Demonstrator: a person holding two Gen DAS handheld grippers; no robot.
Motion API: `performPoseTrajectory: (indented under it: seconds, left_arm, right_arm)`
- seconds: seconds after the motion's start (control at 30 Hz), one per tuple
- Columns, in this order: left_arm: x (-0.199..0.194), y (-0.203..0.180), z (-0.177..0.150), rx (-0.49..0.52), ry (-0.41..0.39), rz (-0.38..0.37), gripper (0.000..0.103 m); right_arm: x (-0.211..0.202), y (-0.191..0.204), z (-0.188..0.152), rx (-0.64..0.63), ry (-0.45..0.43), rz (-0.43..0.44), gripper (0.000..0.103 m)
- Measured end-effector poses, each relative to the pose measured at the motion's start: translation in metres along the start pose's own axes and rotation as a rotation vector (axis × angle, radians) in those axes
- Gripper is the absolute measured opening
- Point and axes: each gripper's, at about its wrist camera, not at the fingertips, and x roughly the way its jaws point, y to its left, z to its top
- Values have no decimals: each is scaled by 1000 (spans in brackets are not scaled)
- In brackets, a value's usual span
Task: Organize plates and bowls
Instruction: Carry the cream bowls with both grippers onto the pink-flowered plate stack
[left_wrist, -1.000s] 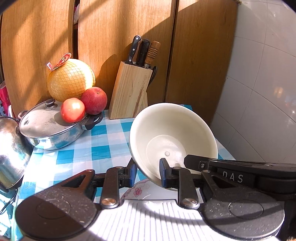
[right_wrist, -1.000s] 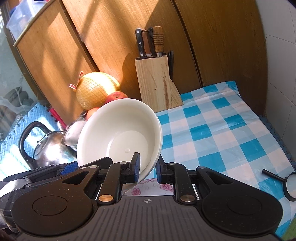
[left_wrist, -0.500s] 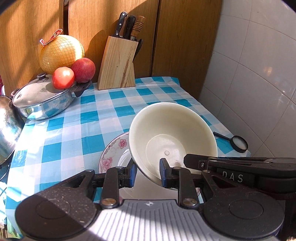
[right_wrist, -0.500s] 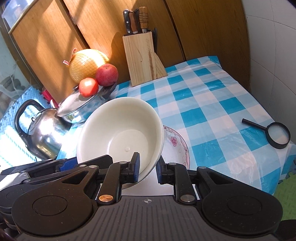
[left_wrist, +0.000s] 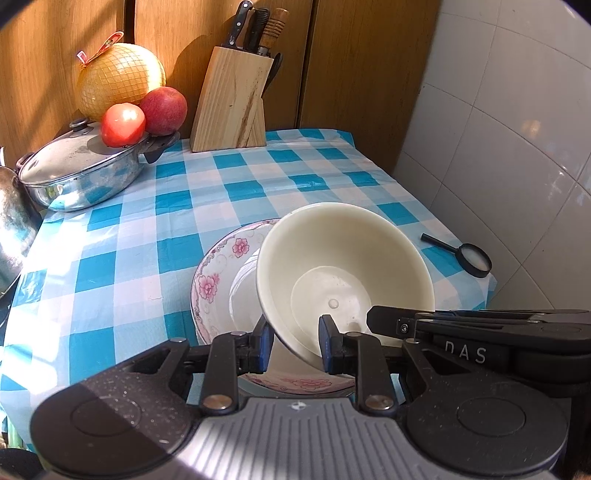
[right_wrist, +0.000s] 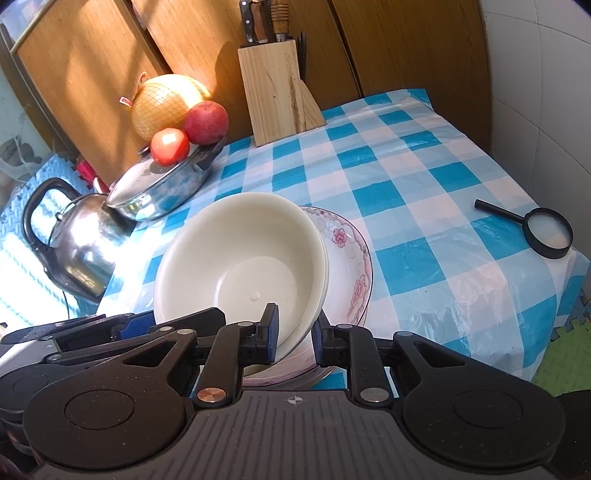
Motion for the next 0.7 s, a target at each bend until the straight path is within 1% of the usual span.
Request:
performPoseTrajectory:
  seconds: [0.37, 0.63, 0.7]
  left_arm:
    - [15, 10, -2, -30, 42, 19, 18]
    - [24, 15, -1, -38, 61, 25, 18]
    - [24, 17, -1, -41, 56, 27, 18]
  right_arm:
    - [16, 1, -3, -8, 38, -6, 27]
    - [27, 1, -2, -4, 64, -2, 27]
    - [30, -1, -1, 1, 72, -3, 27]
